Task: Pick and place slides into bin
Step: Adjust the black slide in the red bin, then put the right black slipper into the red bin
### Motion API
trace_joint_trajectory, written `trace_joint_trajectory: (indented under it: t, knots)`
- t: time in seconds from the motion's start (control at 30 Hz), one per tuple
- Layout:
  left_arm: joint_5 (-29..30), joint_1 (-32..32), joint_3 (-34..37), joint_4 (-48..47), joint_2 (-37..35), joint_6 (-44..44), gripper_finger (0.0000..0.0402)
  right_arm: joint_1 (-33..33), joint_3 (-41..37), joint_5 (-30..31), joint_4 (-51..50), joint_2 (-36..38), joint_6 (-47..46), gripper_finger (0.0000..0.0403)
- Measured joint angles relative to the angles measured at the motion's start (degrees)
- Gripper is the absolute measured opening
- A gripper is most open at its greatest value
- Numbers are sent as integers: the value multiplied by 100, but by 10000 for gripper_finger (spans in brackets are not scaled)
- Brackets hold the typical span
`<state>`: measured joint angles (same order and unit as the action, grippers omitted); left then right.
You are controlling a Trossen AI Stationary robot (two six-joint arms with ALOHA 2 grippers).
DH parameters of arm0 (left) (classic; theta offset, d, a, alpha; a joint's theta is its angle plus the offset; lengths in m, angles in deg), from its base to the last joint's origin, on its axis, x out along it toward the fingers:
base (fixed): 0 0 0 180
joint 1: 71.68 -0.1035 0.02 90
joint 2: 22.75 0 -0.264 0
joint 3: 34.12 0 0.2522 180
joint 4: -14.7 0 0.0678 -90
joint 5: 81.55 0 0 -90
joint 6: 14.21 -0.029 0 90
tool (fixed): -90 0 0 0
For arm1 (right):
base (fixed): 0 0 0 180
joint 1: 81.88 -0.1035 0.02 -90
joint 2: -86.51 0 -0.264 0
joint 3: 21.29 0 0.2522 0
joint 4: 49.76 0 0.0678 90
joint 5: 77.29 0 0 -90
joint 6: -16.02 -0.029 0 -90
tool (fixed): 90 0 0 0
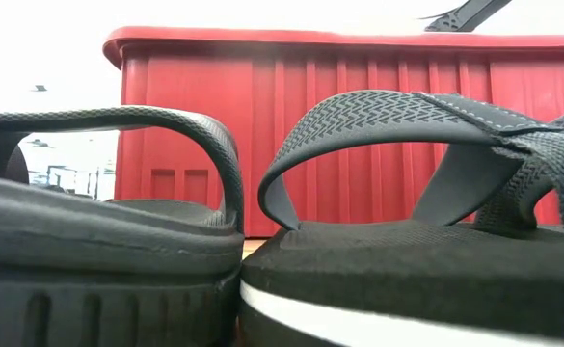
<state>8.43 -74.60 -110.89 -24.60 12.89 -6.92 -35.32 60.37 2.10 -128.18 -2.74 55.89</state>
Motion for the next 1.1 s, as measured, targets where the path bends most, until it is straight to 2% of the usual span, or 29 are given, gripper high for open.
trace_joint_trajectory:
  t: [0.27, 0.43, 0.6, 0.9, 1.1]
  knots:
    - [-124, 2, 0, 0, 0, 38, 21, -6, -2, -172, -121, 0, -362, 168]
    - [-151, 0, 0, 0, -2, 41, 21, -6, -2, -164, -153, 0, -493, 218]
    - [-165, 0, 0, 0, -2, 42, 21, -15, -2, -166, -183, 0, -680, 235]
    - [-314, 2, 0, 0, 0, -77, 21, -15, 205, -124, -89, 398, -773, 236]
    - [-317, 2, 0, 0, -1, -102, 21, -116, 699, 374, -78, 843, -1090, 234]
